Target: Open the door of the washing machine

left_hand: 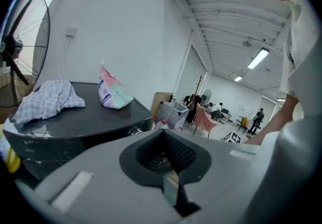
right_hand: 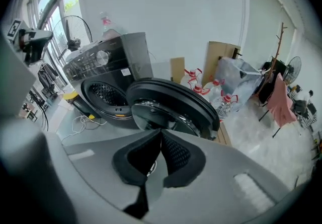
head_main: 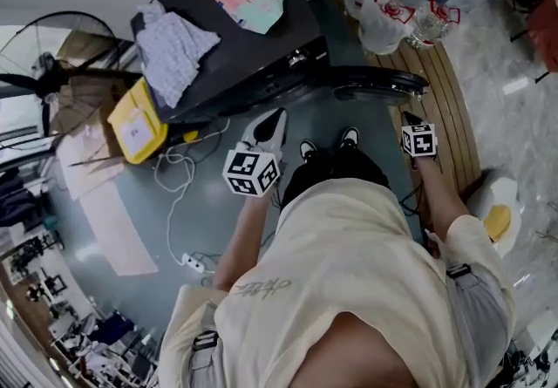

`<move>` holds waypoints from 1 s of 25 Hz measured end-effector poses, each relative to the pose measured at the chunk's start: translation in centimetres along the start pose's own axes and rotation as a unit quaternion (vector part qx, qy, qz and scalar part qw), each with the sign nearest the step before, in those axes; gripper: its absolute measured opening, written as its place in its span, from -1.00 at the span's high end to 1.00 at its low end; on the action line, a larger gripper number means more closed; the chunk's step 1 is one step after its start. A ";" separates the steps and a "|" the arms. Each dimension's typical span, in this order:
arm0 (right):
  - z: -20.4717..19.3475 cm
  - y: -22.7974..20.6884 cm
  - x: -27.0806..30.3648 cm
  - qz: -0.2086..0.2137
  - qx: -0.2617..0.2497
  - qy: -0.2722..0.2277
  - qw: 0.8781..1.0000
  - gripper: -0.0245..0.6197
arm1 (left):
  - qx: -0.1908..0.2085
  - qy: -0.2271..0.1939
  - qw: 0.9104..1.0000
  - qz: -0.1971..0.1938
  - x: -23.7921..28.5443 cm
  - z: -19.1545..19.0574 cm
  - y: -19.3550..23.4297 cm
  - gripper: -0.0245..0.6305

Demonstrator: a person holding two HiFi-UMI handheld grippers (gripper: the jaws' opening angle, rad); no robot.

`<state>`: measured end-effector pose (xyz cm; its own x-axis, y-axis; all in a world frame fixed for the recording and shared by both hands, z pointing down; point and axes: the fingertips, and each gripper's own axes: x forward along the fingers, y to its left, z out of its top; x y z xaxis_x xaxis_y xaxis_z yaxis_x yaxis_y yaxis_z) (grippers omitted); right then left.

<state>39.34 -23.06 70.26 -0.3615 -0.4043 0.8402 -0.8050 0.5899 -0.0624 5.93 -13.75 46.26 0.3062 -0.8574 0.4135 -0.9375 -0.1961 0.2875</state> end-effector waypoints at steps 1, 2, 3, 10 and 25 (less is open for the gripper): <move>0.8 1.3 -0.3 0.008 -0.001 -0.010 1.000 0.91 | -0.002 -0.004 1.000 0.005 -0.6 0.0 0.5 0.87; 1.7 2.5 -0.7 0.018 -0.002 -0.021 1.000 0.91 | -0.003 -0.008 1.000 0.011 -1.1 -0.1 1.1 0.87; 2.7 3.8 -1.0 0.028 -0.002 -0.033 0.999 0.91 | -0.006 -0.011 1.000 0.016 -1.5 -0.2 1.7 0.87; 12.3 12.5 -4.6 0.106 -0.027 -0.126 0.986 0.91 | -0.012 -0.051 0.997 0.062 -4.2 1.1 5.2 0.87; 27.8 23.1 -16.7 0.188 -0.164 -0.275 0.929 0.92 | 0.029 -0.132 0.989 0.059 -7.3 10.7 5.0 0.87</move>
<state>13.68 -22.10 39.83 -0.8456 -0.3697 0.3851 -0.4200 0.9060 -0.0525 -2.77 -13.54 35.40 0.1466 -0.9690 0.1987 -0.9744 -0.1069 0.1977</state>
